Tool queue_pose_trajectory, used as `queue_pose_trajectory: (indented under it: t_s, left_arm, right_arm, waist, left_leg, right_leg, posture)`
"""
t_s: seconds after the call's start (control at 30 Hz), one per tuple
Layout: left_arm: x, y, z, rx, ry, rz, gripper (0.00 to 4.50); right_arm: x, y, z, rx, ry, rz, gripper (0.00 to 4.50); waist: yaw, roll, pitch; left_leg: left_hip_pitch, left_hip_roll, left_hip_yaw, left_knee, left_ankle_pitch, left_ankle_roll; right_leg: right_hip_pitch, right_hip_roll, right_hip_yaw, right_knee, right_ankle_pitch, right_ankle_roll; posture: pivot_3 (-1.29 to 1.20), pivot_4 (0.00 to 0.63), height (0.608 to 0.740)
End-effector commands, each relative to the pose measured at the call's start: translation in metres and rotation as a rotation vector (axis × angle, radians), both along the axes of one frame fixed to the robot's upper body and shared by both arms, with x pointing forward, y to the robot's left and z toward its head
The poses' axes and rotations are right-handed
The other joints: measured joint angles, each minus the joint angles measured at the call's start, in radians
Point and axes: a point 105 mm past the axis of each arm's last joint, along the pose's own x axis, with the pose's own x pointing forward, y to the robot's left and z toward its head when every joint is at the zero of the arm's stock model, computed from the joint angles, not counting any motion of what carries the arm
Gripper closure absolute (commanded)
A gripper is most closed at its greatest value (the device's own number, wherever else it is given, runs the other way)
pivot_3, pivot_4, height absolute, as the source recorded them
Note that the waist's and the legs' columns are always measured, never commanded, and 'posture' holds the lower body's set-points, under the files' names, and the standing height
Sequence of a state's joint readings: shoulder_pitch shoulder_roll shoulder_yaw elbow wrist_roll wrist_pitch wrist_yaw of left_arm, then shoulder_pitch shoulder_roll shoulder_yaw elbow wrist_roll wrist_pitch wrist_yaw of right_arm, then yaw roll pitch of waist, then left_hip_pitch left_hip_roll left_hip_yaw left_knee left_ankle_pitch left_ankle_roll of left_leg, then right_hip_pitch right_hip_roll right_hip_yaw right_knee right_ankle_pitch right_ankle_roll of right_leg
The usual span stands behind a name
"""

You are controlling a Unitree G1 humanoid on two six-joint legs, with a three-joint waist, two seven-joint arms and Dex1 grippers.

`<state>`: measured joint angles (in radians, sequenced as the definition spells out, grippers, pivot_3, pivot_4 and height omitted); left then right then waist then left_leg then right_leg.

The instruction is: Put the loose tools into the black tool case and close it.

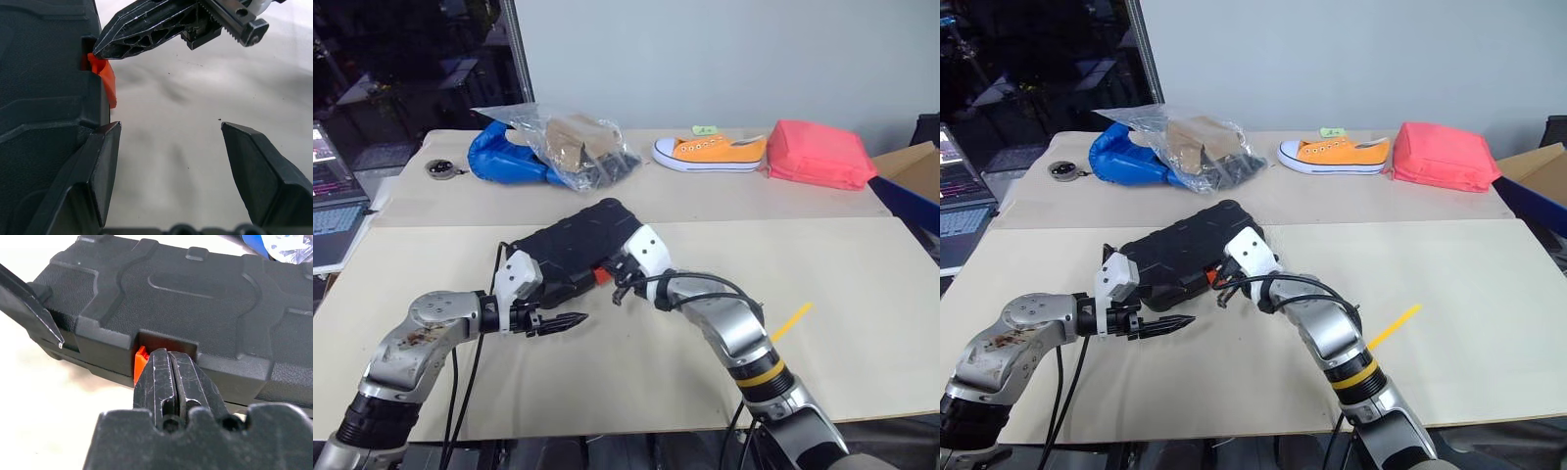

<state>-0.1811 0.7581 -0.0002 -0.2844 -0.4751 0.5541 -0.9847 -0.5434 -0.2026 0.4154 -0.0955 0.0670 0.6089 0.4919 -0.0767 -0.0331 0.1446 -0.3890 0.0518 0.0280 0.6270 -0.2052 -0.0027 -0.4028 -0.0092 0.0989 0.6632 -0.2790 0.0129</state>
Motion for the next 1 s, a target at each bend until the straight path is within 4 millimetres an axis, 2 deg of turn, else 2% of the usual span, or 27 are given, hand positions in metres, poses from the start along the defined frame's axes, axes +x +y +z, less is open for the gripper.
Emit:
queue_pose_trajectory:
  t_s: [0.03,0.13,0.23,0.37,0.47,0.5,0.53,0.63,0.67,0.77,0.87,0.9,1.0]
  left_arm:
    - [0.004,0.006,0.000,-0.002,0.008,0.043,0.99]
    - [0.005,0.007,0.001,-0.008,0.012,0.054,0.99]
    - [0.006,0.007,0.003,-0.010,0.007,0.058,0.99]
    - [0.007,0.005,0.014,-0.050,-0.053,0.077,0.99]
    - [0.008,0.008,0.028,-0.090,-0.145,0.130,0.99]
    - [0.004,0.009,0.030,-0.101,-0.142,0.135,0.99]
    - [-0.003,0.009,0.033,-0.121,-0.141,0.134,0.75]
    - [-0.024,0.013,0.042,-0.190,-0.118,0.136,0.09]
    - [-0.030,0.014,0.043,-0.198,-0.113,0.143,0.00]
    - [-0.051,0.028,0.041,-0.191,-0.088,0.201,0.00]
    - [-0.067,0.040,0.036,-0.174,-0.056,0.246,0.00]
    - [-0.074,0.045,0.034,-0.174,-0.042,0.264,0.00]
    - [-0.089,0.054,0.031,-0.164,-0.017,0.306,0.00]
  right_arm:
    - [-0.009,0.002,-0.044,-0.107,0.116,0.033,4.47]
    - [-0.010,-0.003,-0.054,-0.132,0.129,0.022,4.47]
    - [-0.006,-0.003,-0.049,-0.108,0.086,0.016,4.47]
    - [-0.010,0.002,-0.002,0.175,-0.015,0.065,4.47]
    - [-0.025,-0.015,0.020,0.259,-0.097,0.135,4.47]
    - [-0.030,-0.025,0.026,0.282,-0.107,0.139,3.86]
    - [-0.039,-0.038,0.031,0.293,-0.112,0.164,3.70]
    - [-0.062,-0.070,0.041,0.303,-0.105,0.185,2.74]
    - [-0.068,-0.079,0.042,0.290,-0.100,0.187,2.36]
    - [-0.091,-0.116,0.039,0.217,-0.068,0.183,1.39]
    - [-0.103,-0.143,0.039,0.166,-0.047,0.150,0.25]
    - [-0.107,-0.157,0.038,0.139,-0.048,0.124,0.06]
    - [-0.113,-0.183,0.041,0.086,-0.053,0.068,0.06]
  waist:
    - [-0.001,0.000,-0.001]
    - [-0.002,0.000,-0.003]
    - [-0.002,-0.001,-0.003]
    - [-0.001,0.000,-0.003]
    - [0.007,0.000,-0.002]
    - [0.007,0.000,-0.002]
    - [0.008,0.000,-0.002]
    - [0.012,0.000,-0.002]
    - [0.013,0.000,-0.002]
    - [0.014,0.000,-0.002]
    - [0.014,0.000,-0.001]
    - [0.014,0.000,-0.001]
    - [0.016,0.000,0.000]
  left_leg:
    - [0.000,0.000,0.000,0.000,0.000,0.000]
    - [0.002,0.000,0.000,0.000,0.000,0.000]
    - [0.004,0.000,0.000,0.000,0.000,0.000]
    - [0.005,0.000,-0.001,0.000,0.000,0.000]
    - [0.000,0.000,-0.001,0.000,0.000,0.000]
    - [-0.003,0.000,-0.001,0.000,0.000,0.000]
    - [-0.004,0.000,-0.001,0.000,0.000,0.000]
    - [-0.013,-0.001,-0.003,0.000,-0.002,-0.001]
    - [-0.014,-0.001,-0.004,0.000,-0.003,-0.002]
    - [-0.016,-0.002,-0.007,-0.001,-0.005,-0.002]
    - [-0.014,-0.003,-0.008,-0.002,-0.005,-0.003]
    - [-0.011,-0.003,-0.008,-0.001,-0.005,-0.003]
    - [-0.007,-0.003,-0.005,0.000,-0.005,-0.002]
  right_leg:
    - [0.000,0.000,0.000,0.000,0.000,0.000]
    - [0.001,0.000,0.000,0.000,0.000,0.000]
    - [0.003,0.000,0.001,0.000,0.000,0.000]
    - [0.005,0.000,0.001,0.000,0.000,0.000]
    - [0.001,0.000,0.001,-0.001,0.000,0.000]
    - [-0.002,-0.001,0.000,-0.001,0.000,0.000]
    - [-0.002,-0.001,0.000,-0.001,0.000,0.000]
    - [-0.009,-0.005,0.000,-0.003,0.002,-0.003]
    - [-0.009,-0.006,-0.001,-0.003,0.001,-0.002]
    - [-0.009,-0.008,-0.001,-0.008,0.000,-0.001]
    - [-0.006,-0.010,-0.002,-0.010,0.000,0.000]
    - [-0.003,-0.011,-0.002,-0.011,0.000,0.000]
    - [0.001,-0.011,-0.002,-0.013,-0.004,0.005]
  posture:
    - [0.00,0.150,0.740]
    - [0.00,0.150,0.740]
    - [0.00,0.150,0.740]
    - [0.00,0.150,0.740]
    - [0.00,0.150,0.740]
    - [0.00,0.150,0.740]
    - [0.00,0.150,0.740]
    - [0.00,0.150,0.740]
    - [0.00,0.150,0.740]
    - [0.00,0.150,0.740]
    - [0.00,0.150,0.740]
    - [0.00,0.150,0.740]
    - [0.00,0.150,0.740]
